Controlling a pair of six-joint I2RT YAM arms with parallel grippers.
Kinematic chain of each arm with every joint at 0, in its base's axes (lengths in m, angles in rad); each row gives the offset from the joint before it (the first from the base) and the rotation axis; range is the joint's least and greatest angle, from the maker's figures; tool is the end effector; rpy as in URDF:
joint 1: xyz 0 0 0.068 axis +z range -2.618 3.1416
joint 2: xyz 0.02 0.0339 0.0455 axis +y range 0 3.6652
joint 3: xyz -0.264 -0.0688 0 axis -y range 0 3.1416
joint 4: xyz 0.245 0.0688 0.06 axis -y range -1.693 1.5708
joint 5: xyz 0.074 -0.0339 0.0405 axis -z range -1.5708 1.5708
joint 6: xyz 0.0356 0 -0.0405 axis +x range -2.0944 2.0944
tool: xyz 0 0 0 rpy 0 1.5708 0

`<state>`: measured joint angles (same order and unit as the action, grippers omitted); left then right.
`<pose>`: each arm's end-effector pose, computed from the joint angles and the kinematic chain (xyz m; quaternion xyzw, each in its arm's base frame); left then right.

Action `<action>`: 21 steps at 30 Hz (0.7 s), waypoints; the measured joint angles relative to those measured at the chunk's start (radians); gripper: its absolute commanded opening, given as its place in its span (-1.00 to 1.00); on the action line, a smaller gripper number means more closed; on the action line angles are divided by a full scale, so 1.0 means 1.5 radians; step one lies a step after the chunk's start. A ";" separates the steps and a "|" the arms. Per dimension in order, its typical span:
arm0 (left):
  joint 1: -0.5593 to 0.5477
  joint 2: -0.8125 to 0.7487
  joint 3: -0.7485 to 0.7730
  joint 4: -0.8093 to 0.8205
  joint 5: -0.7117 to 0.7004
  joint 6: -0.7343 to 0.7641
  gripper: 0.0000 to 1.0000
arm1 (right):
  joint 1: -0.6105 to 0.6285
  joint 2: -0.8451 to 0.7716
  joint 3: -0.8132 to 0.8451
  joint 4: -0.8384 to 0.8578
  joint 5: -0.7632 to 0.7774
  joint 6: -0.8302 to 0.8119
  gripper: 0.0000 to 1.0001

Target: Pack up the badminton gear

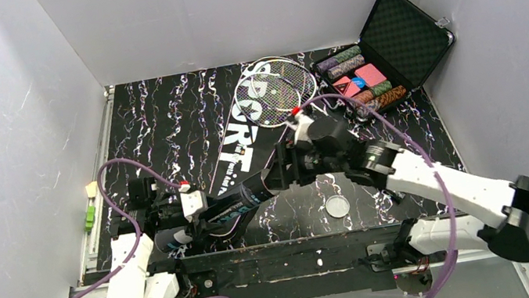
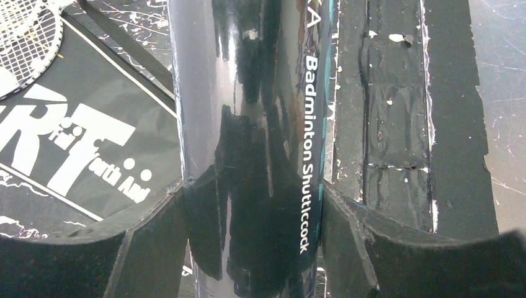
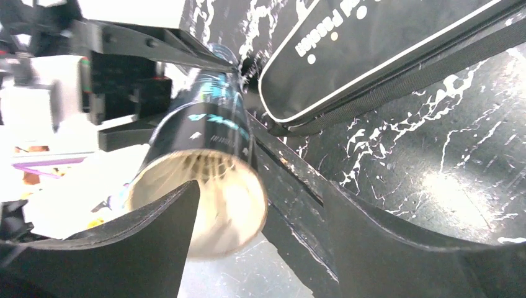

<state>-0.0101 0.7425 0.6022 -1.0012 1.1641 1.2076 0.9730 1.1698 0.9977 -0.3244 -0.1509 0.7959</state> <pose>0.1128 -0.0338 0.2371 0.5628 0.6025 -0.3434 0.4497 0.1445 0.2217 0.3217 -0.1142 0.8500 0.4357 0.2732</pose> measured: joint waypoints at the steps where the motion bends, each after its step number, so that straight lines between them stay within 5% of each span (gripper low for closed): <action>1: 0.000 0.000 0.000 0.001 0.001 -0.001 -0.99 | -0.009 -0.035 -0.001 -0.008 -0.007 0.003 0.66; 11: 0.000 0.000 0.000 -0.007 -0.003 0.016 -0.99 | -0.122 -0.205 -0.018 -0.085 -0.011 0.000 0.60; 21: 0.000 -0.013 -0.006 -0.016 -0.031 0.037 -0.98 | -0.142 -0.154 -0.212 -0.208 0.064 -0.010 0.34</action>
<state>-0.0101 0.7227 0.5938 -1.0252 1.1179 1.2629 0.7605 0.9394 0.6800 -0.6357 -0.0544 0.7811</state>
